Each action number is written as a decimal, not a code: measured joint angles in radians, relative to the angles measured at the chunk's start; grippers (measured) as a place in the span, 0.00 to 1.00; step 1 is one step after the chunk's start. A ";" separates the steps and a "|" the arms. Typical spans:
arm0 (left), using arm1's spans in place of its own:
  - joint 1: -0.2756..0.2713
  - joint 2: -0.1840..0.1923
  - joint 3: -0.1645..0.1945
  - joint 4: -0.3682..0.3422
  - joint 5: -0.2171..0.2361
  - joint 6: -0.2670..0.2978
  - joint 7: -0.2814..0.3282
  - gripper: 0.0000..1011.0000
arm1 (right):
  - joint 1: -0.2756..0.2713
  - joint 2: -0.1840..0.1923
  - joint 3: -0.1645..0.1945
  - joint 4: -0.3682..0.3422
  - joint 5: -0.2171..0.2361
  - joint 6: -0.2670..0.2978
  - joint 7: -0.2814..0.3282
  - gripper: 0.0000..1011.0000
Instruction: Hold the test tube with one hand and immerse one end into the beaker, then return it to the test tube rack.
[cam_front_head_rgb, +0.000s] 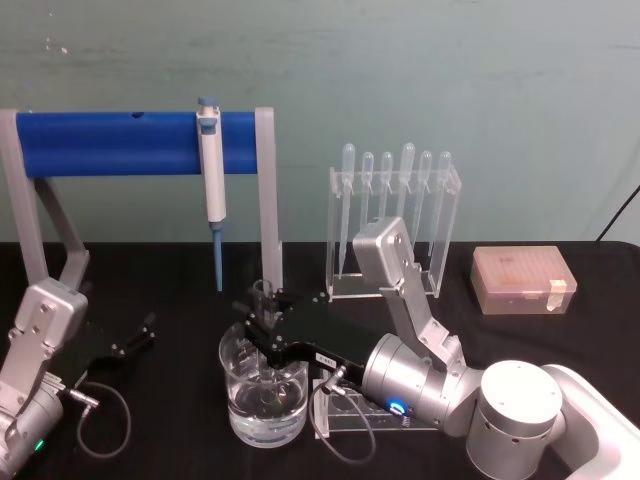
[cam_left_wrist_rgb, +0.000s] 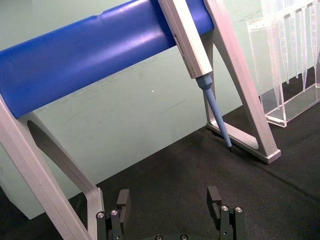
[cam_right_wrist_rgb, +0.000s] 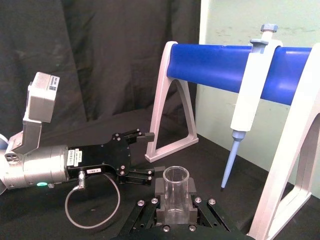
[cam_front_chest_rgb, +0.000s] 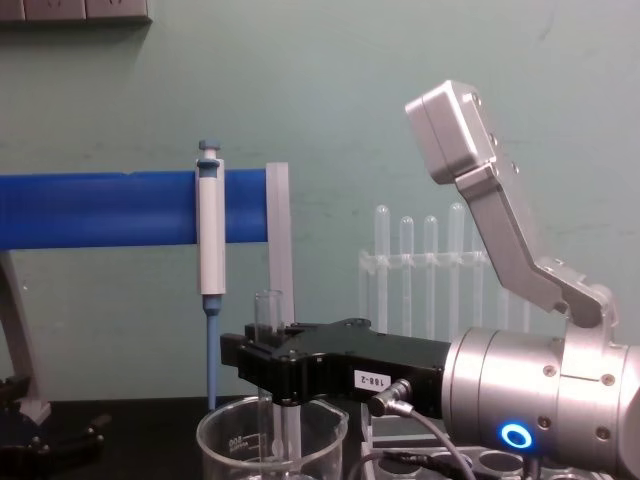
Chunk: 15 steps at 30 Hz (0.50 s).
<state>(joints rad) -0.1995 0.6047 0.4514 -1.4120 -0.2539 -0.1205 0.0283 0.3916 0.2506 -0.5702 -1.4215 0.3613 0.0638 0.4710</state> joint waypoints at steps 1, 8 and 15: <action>0.000 0.000 0.000 0.000 0.000 0.000 0.000 0.99 | 0.000 0.000 0.000 0.000 0.000 0.000 0.000 0.22; 0.000 0.000 0.000 0.000 0.000 0.000 0.000 0.99 | 0.000 0.000 0.000 0.000 0.000 0.000 0.000 0.22; 0.000 0.000 0.000 0.000 0.000 0.000 0.000 0.99 | 0.000 0.000 0.000 0.000 0.000 0.000 0.000 0.22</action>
<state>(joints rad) -0.1995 0.6047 0.4514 -1.4120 -0.2539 -0.1205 0.0283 0.3916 0.2506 -0.5703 -1.4214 0.3613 0.0638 0.4710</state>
